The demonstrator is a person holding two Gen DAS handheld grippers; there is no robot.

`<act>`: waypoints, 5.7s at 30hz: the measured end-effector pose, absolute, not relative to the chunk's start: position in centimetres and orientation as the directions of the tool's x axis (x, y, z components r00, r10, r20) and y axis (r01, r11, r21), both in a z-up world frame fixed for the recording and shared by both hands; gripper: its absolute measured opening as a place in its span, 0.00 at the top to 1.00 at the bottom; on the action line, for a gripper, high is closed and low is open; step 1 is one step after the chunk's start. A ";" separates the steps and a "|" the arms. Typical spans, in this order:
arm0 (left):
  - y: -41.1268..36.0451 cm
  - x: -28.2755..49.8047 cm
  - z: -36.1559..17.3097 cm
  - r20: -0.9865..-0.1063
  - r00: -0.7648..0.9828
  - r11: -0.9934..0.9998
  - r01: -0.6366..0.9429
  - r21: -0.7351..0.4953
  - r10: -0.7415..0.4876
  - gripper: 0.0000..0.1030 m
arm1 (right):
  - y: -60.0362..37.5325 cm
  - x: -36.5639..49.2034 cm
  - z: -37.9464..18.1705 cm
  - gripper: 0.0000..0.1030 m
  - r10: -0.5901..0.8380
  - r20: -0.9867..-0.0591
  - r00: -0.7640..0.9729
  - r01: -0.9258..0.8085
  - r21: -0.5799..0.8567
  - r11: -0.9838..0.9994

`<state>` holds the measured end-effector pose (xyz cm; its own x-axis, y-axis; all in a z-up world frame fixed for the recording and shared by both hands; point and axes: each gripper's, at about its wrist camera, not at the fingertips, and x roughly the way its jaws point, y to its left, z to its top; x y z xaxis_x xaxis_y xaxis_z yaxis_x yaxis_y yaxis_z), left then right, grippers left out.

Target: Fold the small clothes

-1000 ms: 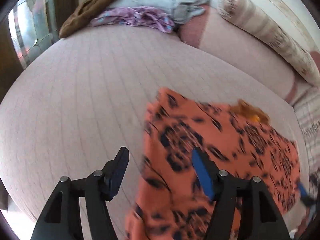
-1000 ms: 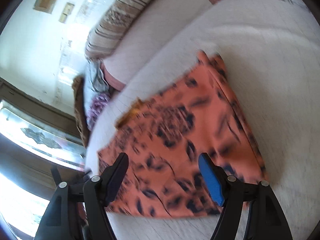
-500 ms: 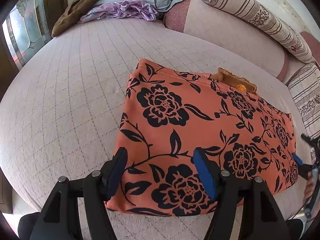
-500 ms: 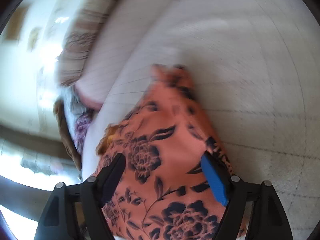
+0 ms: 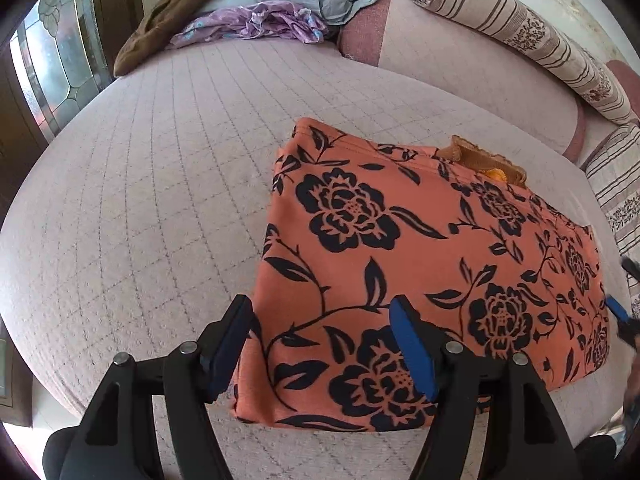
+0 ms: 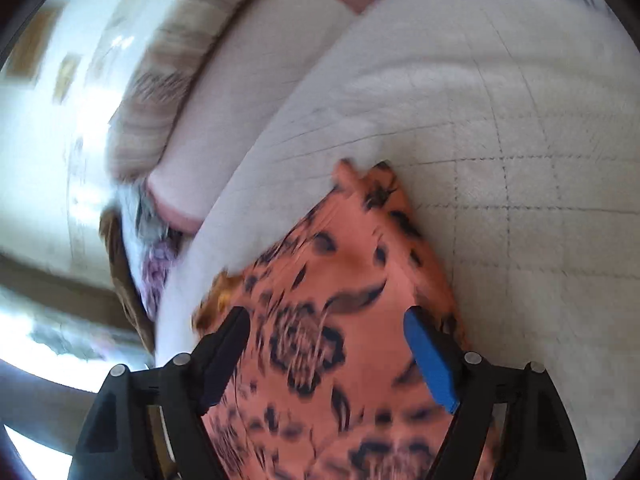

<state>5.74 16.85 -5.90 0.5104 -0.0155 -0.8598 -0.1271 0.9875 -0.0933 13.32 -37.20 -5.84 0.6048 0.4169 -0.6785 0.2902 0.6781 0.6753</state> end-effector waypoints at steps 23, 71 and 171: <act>8.6 4.4 -5.7 -0.870 0.489 0.998 0.021 -0.062 -0.065 0.29 | -38.2 3.4 -10.1 0.55 0.446 -0.593 0.671 0.389 0.793 0.468; 4.2 6.9 -9.2 -0.848 0.529 0.990 0.128 0.062 -0.015 0.19 | -42.3 8.2 -5.0 0.31 0.335 -0.701 0.630 0.311 0.622 0.718; 31.9 0.6 -7.1 -0.666 0.736 0.813 -0.313 -0.491 -0.120 0.11 | 1.3 11.4 3.4 0.85 0.449 -0.735 0.509 -0.387 0.271 0.881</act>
